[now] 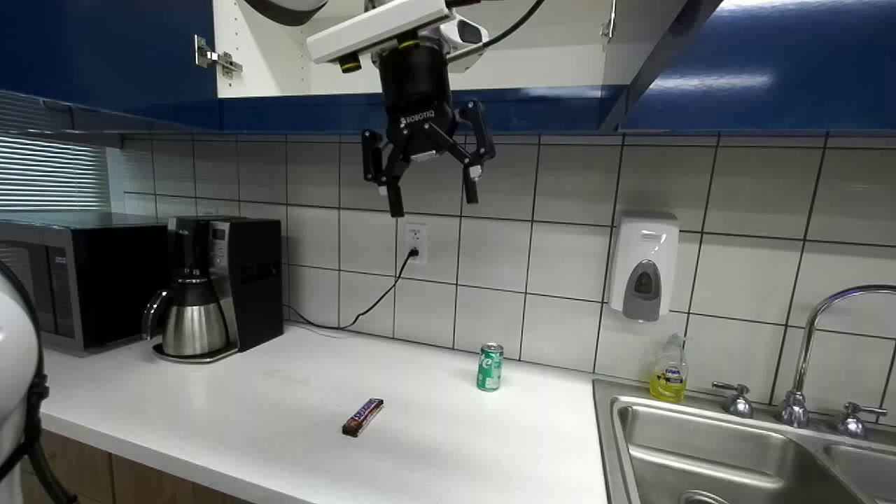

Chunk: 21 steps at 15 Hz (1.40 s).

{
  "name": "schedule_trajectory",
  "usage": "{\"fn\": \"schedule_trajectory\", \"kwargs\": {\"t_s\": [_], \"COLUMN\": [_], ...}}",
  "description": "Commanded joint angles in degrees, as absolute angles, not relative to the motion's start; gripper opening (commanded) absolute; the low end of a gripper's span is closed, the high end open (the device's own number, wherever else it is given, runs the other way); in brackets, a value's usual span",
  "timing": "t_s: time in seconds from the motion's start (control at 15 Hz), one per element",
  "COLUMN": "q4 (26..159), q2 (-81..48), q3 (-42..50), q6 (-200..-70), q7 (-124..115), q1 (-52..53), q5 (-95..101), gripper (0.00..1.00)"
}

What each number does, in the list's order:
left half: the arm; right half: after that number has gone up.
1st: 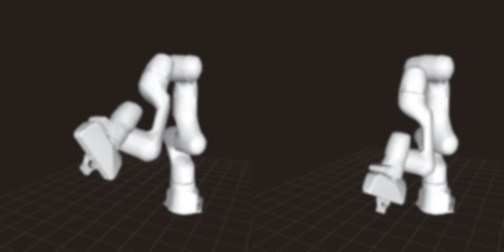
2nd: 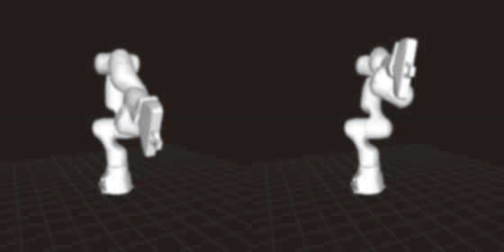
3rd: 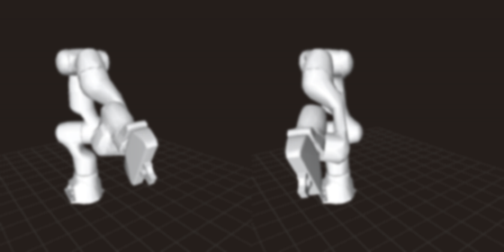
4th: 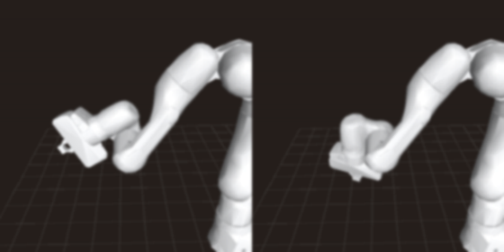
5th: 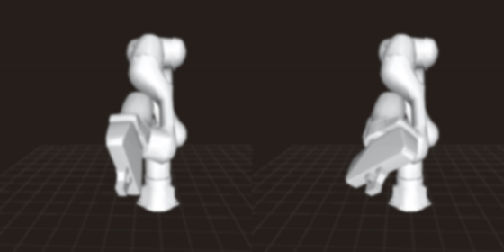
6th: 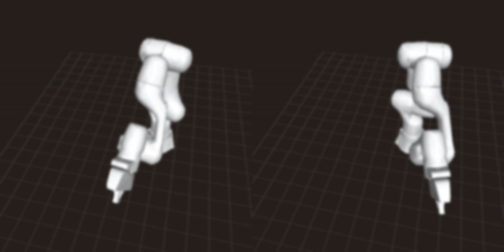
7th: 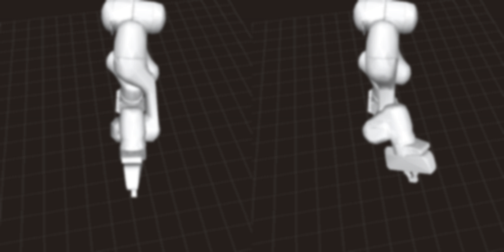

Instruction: Put the purple snack inside the upper cabinet.

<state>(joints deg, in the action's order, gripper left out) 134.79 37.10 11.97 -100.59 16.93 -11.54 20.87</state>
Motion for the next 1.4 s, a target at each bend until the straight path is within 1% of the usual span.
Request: {"fn": "schedule_trajectory", "kwargs": {"t_s": [0.0, 0.27, 0.67, 1.0, 1.33], "q4": [134.6, 134.2, 136.8, 140.1, 141.4], "q2": [37.1, 35.8, 35.9, 35.2, 31.1], "q3": [12.5, 13.0, 11.7, 7.6, 2.9], "q6": [-100.3, -101.4, -106.3, -110.3, -115.7], "q7": [16.6, 16.0, 9.9, 5.5, 0.9], "q1": [-10.7, -10.1, -8.6, -7.1, -5.3], "q5": [21.2, 19.7, 11.6, 11.4, 12.3], "gripper": [1.0, 1.0, 1.0, 1.0, 1.0]}}
